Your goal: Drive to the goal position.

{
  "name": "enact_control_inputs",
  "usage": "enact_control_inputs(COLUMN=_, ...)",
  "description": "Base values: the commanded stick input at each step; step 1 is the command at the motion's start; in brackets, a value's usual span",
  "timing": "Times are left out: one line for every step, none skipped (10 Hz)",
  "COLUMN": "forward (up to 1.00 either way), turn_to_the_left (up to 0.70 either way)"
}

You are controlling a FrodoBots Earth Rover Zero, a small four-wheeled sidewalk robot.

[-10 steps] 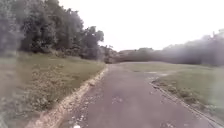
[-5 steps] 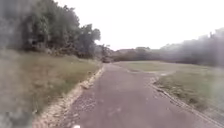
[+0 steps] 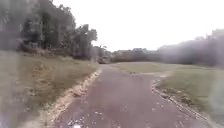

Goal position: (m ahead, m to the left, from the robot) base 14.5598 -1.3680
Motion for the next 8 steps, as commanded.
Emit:
enact_control_inputs(forward=0.7, turn_to_the_left=-0.12)
enact_control_inputs(forward=0.7, turn_to_the_left=-0.1)
enact_control_inputs(forward=0.7, turn_to_the_left=-0.08)
enact_control_inputs(forward=0.7, turn_to_the_left=-0.08)
enact_control_inputs(forward=0.7, turn_to_the_left=-0.13)
enact_control_inputs(forward=0.7, turn_to_the_left=-0.13)
enact_control_inputs(forward=0.7, turn_to_the_left=-0.13)
enact_control_inputs(forward=0.7, turn_to_the_left=-0.13)
